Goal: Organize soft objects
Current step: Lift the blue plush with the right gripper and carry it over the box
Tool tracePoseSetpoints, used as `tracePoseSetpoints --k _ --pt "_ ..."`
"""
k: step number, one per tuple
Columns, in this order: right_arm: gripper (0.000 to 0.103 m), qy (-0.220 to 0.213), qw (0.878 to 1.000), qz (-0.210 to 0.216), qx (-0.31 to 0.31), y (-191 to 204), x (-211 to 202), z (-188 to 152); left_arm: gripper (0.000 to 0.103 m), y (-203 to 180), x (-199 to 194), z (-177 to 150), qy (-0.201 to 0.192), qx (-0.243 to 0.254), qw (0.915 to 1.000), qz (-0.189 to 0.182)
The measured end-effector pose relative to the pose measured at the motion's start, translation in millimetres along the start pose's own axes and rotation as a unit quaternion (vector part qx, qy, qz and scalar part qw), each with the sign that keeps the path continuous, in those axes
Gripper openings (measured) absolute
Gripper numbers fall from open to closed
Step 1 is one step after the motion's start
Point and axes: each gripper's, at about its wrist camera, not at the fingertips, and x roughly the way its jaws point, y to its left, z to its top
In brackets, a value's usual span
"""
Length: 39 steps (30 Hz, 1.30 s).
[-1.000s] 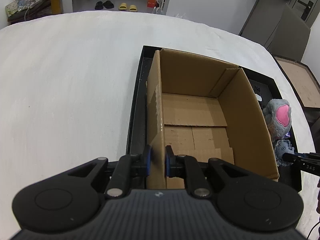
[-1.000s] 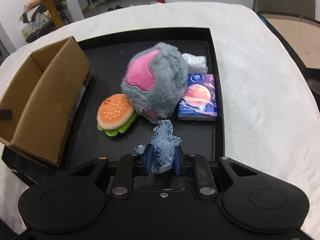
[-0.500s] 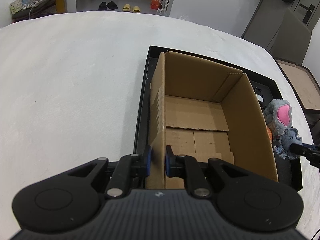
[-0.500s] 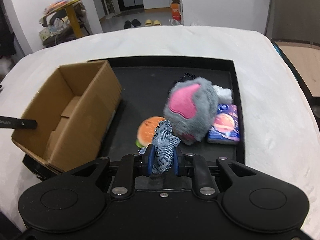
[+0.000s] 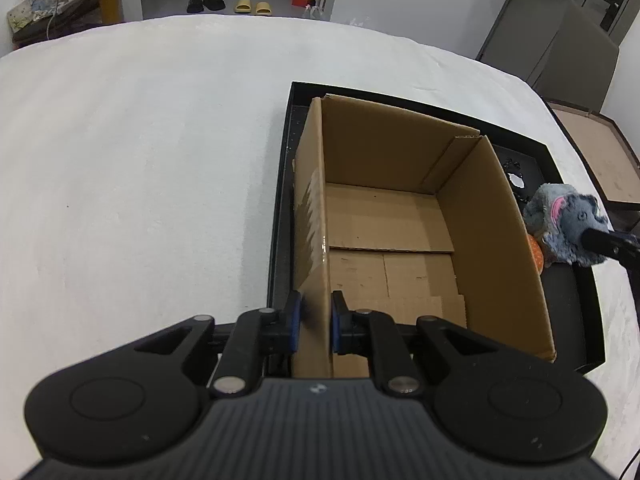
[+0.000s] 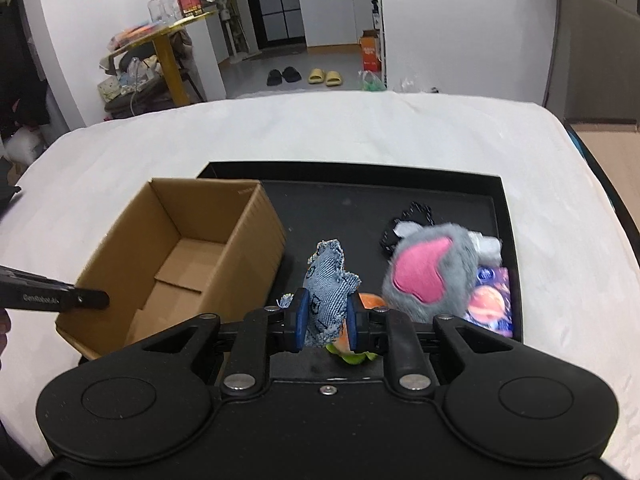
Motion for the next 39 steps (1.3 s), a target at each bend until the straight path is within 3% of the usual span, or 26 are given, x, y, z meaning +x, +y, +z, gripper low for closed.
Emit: tracePoseSetpoints --k 17,27,39 --pt "0.019 -0.054 0.998 0.022 -0.019 32.7 -0.3 26.3 0.016 8.7 -0.3 -1.1 0.006 -0.006 0.9998 -0.016" --pt "0.02 -0.035 0.997 0.064 -0.04 61.7 11.2 37.4 0.017 16.2 -6.0 -1.9 0.013 -0.024 0.9992 -0.029" --pt "0.02 0.02 0.992 0.103 -0.063 97.5 28.9 30.6 0.017 22.2 -7.1 -8.9 0.011 -0.037 0.9981 -0.048"
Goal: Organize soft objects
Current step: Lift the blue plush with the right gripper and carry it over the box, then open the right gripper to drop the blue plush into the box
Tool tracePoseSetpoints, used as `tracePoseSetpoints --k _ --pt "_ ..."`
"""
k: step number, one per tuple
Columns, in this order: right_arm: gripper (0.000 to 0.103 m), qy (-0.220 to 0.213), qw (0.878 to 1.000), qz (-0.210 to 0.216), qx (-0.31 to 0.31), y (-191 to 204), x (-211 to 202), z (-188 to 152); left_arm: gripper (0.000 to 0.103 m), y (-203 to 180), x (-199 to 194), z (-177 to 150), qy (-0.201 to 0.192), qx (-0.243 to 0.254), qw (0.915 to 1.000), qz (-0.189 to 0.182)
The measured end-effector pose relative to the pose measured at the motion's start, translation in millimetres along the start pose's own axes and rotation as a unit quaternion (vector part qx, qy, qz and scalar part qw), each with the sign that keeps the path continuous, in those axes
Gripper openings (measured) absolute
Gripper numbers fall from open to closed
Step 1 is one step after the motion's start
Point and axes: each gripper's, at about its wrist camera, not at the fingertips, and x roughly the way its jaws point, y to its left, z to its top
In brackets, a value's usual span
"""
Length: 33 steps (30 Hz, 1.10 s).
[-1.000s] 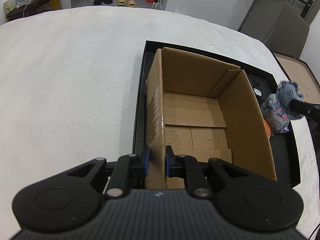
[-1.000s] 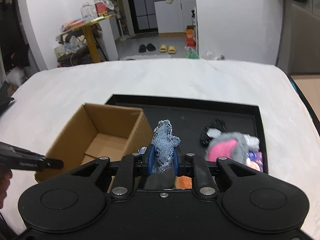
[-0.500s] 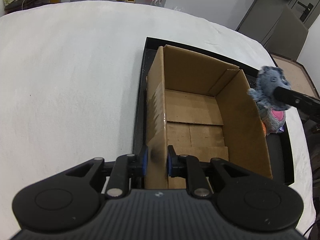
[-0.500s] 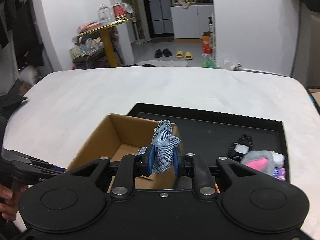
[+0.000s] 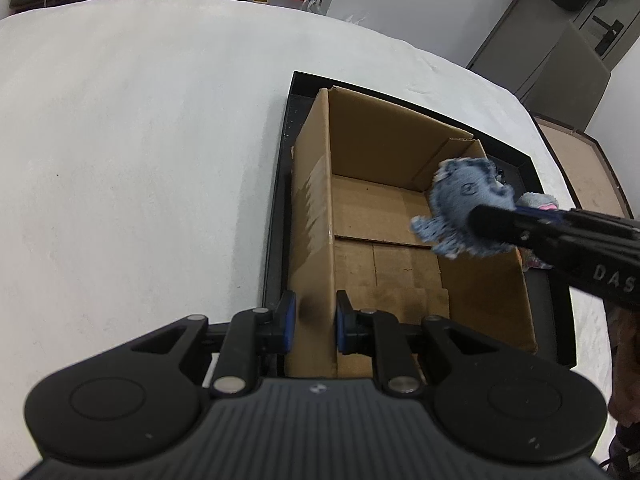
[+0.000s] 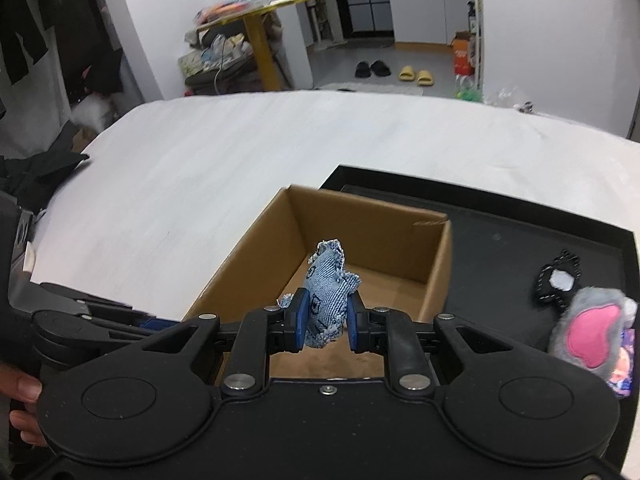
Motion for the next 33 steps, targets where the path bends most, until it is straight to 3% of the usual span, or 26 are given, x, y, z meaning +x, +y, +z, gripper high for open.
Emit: tracePoseSetpoints --k 12,17,26,30,33 --pt "0.024 0.026 0.999 0.024 0.008 18.8 22.0 6.2 0.017 12.6 -2.0 2.2 0.002 -0.012 0.9998 -0.014" --pt "0.035 0.033 0.999 0.029 -0.002 26.0 23.0 3.0 0.017 15.3 -3.1 3.3 -0.002 -0.017 0.9998 -0.01" --pt "0.044 0.015 1.0 0.009 0.01 19.3 11.7 0.8 0.017 12.5 -6.0 3.4 -0.002 -0.016 0.9999 -0.002" --pt "0.056 -0.008 1.0 -0.016 0.013 9.7 2.6 0.1 0.017 9.4 -5.8 2.7 -0.003 -0.014 0.9999 0.008" --pt "0.058 -0.023 0.999 -0.035 0.012 2.4 -4.8 -1.9 0.018 5.6 -3.4 3.4 -0.002 -0.013 0.9998 0.017"
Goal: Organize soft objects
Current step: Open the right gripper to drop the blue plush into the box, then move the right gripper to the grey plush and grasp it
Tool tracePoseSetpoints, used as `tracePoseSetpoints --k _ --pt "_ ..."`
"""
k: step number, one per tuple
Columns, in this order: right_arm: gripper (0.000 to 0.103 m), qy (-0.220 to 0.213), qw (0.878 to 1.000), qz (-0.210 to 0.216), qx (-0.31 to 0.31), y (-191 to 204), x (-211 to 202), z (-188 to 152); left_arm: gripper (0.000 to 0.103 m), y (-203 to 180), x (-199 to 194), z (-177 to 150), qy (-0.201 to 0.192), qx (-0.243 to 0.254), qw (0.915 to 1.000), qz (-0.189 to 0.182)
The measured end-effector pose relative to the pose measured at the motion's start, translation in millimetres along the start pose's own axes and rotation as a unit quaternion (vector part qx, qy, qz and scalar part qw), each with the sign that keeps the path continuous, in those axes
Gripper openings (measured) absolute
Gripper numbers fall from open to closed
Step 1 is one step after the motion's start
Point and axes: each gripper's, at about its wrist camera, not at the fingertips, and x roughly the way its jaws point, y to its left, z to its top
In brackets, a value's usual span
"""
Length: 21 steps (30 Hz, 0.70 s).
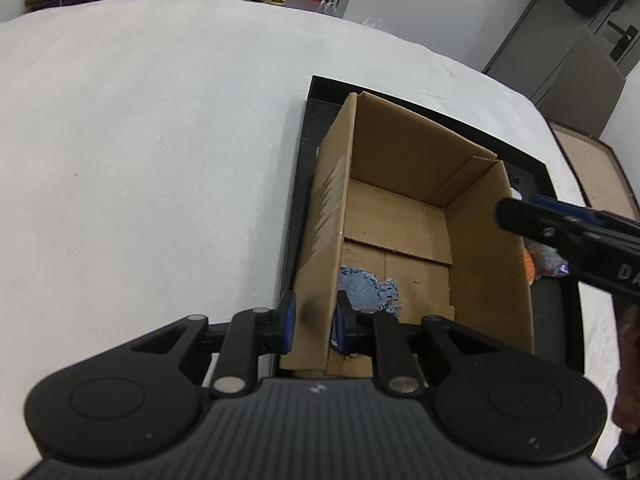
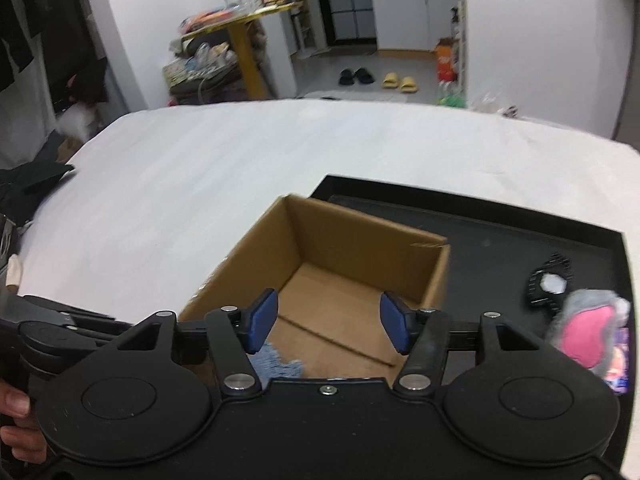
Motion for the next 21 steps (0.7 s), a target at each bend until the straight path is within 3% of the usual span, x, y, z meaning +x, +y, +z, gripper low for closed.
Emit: tracePoseSetpoints --k 5,7,10,21 --pt "0.061 -0.019 1.0 -0.012 0.01 -15.8 -7.6 -2.5 0.036 -5.6 -0.1 3.2 -0.005 0.007 0.9996 0.027" --pt "0.068 -0.028 0.999 -0.018 0.013 -21.4 -10.9 -3.5 0.046 -7.9 -1.2 4.4 -0.012 0.007 0.9991 0.039" --pt "0.07 -0.037 0.999 -0.029 0.018 -30.6 -14.2 -6.5 0.051 -11.4 -2.2 6.8 -0.02 0.007 0.9986 0.049" --pt "0.07 -0.04 0.992 -0.091 0.078 -79.9 -18.3 -22.4 0.055 -27.5 3.2 9.1 -0.021 0.022 0.9971 0.07"
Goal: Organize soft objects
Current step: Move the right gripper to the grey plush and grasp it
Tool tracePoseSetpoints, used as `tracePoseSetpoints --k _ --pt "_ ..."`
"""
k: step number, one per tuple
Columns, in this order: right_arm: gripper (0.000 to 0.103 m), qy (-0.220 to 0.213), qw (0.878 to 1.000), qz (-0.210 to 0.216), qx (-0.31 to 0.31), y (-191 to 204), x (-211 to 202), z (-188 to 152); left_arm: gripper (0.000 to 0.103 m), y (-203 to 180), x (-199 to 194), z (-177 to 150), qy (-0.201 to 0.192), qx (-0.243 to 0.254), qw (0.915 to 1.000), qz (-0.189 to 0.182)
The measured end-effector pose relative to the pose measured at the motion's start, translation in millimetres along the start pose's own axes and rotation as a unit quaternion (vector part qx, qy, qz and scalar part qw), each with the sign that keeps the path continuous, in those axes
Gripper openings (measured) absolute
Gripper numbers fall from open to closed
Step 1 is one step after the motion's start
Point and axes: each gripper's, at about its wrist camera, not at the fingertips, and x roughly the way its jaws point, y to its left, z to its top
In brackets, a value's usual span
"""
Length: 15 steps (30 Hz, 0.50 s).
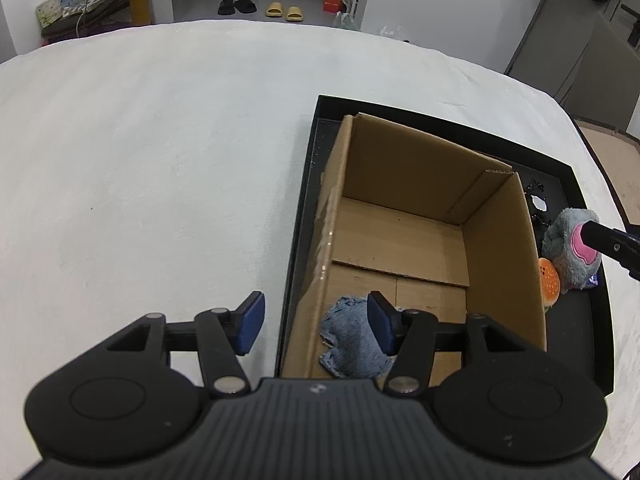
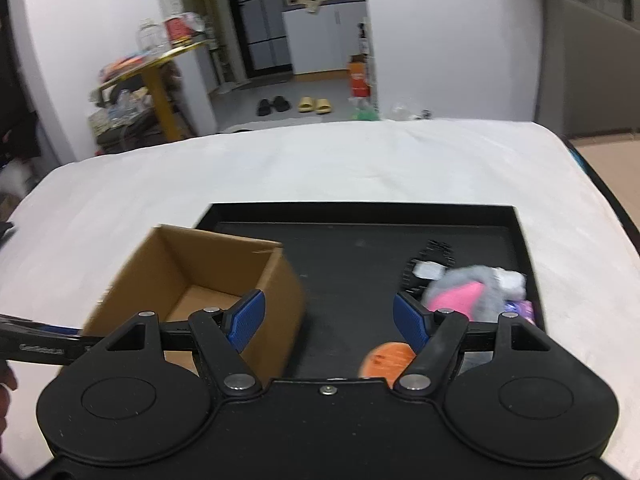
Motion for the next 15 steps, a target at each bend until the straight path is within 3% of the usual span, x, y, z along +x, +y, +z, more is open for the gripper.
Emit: tracePoseSetpoints --k 10,15 --pt "0.071 0.0 0.998 -0.06 0.02 -33.7 9.1 -13.3 0.056 -14.5 5.9 1.9 -0.004 0.002 0.9998 0.018" --pt "0.079 0.003 0.995 -0.098 0.026 -48.7 17.5 -18.1 0.056 -20.8 8.6 3.8 -0.006 0.006 0.9998 0.018"
